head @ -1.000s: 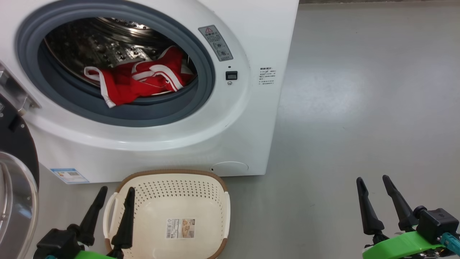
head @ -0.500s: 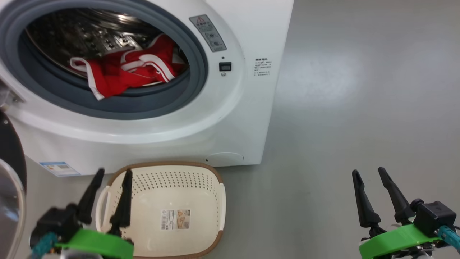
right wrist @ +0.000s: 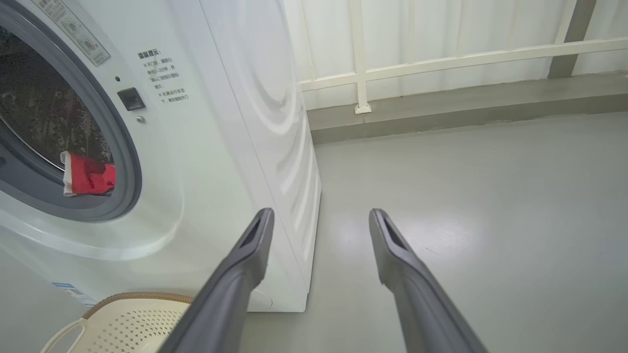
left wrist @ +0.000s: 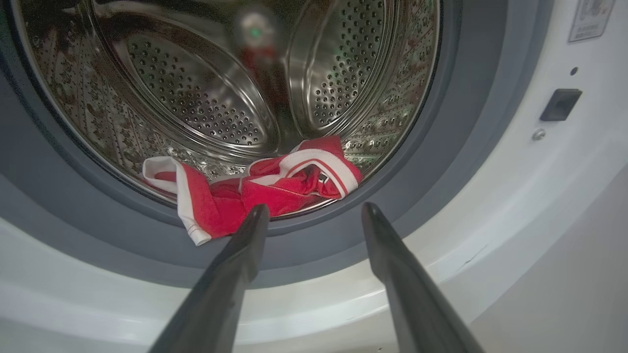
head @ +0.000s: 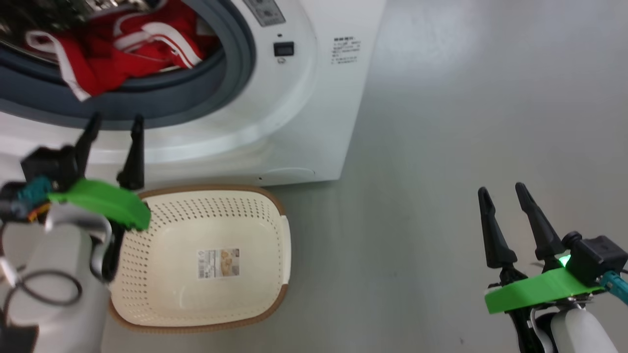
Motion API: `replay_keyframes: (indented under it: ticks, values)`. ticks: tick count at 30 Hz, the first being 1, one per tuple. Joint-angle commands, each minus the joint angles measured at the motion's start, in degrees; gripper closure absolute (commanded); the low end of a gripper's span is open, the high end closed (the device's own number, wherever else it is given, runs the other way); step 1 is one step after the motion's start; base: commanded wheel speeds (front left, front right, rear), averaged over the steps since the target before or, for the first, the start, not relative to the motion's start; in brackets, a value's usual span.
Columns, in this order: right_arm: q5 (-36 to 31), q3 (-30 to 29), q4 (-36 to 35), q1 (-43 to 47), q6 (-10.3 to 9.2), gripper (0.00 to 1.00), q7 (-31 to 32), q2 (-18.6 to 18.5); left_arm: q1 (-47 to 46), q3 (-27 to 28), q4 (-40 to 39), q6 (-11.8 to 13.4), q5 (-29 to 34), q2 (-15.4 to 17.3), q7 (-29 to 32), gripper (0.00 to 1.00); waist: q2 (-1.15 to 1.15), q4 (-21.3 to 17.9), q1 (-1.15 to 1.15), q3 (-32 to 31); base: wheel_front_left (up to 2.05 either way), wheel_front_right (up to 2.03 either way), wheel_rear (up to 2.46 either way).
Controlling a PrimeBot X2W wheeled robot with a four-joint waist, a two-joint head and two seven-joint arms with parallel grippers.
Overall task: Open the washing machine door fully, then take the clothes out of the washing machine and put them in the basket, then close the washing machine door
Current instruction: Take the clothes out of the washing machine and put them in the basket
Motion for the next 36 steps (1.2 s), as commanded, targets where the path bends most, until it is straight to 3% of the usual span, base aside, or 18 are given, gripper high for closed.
replay_keyframes:
  ticks: [1,10,20,36]
  values:
    - [0.62,1.69,-1.48,-1.52,0.37,0.0,-0.37,-0.02,-2.79,1.04,0.31,-0.31,0.71,2.66,0.32,0.0,0.0,-2.16,0.0,3.31,0.0,0.0,0.0]
    - [2.96,2.51,-1.97,-4.51,0.37,0.0,-0.37,0.03,-18.58,-1.23,14.41,0.26,2.67,3.81,3.27,0.0,0.0,-4.21,0.0,8.21,0.0,0.0,0.0]
    - [4.14,3.61,-2.69,-7.02,0.37,0.0,-0.37,0.03,-30.15,-3.65,24.65,1.3,4.67,4.88,4.64,0.0,0.0,-5.68,0.0,13.01,0.0,0.0,0.0]
    - [5.07,5.83,-3.18,-8.41,0.37,0.0,-0.37,0.04,-38.94,-6.39,31.0,3.2,6.62,8.23,4.2,0.0,0.0,-8.21,0.0,17.31,0.0,0.0,0.0]
